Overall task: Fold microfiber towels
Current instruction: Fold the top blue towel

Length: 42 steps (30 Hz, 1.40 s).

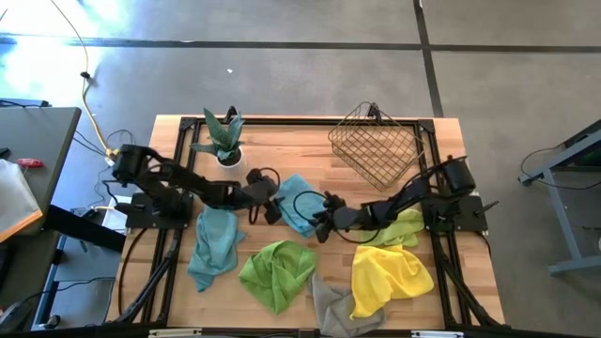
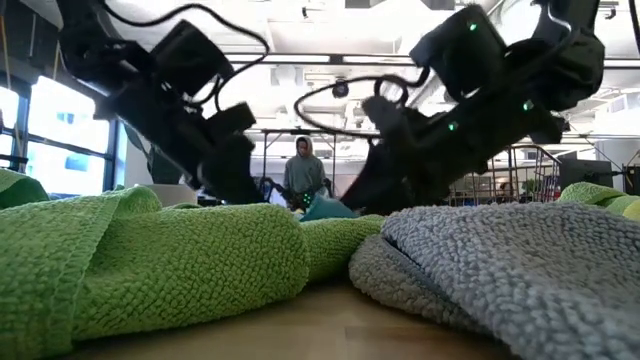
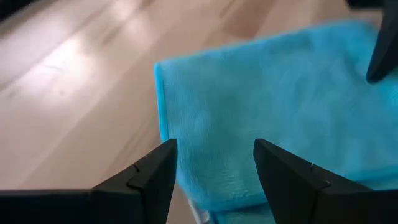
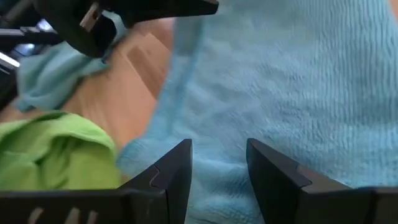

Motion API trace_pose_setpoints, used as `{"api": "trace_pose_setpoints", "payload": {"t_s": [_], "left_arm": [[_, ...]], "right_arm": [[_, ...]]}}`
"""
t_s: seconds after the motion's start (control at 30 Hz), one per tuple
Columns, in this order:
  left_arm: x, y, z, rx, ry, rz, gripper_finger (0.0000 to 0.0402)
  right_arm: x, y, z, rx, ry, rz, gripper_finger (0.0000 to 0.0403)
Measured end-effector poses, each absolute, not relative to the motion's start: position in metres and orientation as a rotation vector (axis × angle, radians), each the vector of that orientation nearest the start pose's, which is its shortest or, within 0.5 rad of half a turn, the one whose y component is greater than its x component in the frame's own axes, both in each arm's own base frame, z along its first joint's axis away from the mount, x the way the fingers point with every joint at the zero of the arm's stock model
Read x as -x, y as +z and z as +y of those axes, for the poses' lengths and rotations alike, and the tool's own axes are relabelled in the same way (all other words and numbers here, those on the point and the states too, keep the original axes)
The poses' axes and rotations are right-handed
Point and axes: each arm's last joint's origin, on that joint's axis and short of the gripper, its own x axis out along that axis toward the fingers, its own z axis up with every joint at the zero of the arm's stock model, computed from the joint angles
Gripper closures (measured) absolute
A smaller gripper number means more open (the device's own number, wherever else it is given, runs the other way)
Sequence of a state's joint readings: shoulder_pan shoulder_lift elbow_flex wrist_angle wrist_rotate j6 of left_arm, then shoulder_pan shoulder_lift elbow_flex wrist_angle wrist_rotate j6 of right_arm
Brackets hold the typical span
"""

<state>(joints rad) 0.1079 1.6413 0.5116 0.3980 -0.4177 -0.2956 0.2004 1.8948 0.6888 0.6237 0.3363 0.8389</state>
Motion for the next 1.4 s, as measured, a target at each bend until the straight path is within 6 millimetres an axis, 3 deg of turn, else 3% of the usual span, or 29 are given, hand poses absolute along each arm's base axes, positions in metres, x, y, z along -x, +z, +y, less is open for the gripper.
{"api": "trace_pose_setpoints", "payload": {"t_s": [0.1,0.23,0.43,0.67,0.87,0.97,1.13,1.4], "left_arm": [[-0.266,0.098,0.039,0.219,0.59,0.672,0.02],[-0.268,0.089,0.029,0.335,0.558,0.68,0.02],[-0.272,0.087,0.001,0.486,0.55,0.623,0.02],[-0.269,0.093,-0.019,0.587,0.506,0.612,0.02],[-0.265,0.101,-0.025,0.62,0.442,0.655,0.02],[-0.261,0.112,-0.025,0.633,0.416,0.668,0.02],[-0.253,0.13,-0.023,0.544,0.385,0.675,0.02],[-0.249,0.141,-0.017,0.089,0.356,0.685,0.02]], "right_arm": [[-0.321,0.089,0.052,-0.637,-0.376,0.507,0.0259],[-0.322,0.088,0.043,-0.469,-0.356,0.541,0.0259],[-0.323,0.09,0.026,-0.28,-0.338,0.57,0.0259],[-0.321,0.1,0.015,-0.294,-0.165,0.632,0.0259],[-0.31,0.124,0.016,-0.359,-0.01,0.708,0.0259],[-0.301,0.14,0.017,-0.416,-0.027,0.741,0.0259],[-0.289,0.155,0.017,-0.527,-0.185,0.75,0.0259],[-0.283,0.143,0.025,-0.593,-0.363,0.804,0.0231]]}}
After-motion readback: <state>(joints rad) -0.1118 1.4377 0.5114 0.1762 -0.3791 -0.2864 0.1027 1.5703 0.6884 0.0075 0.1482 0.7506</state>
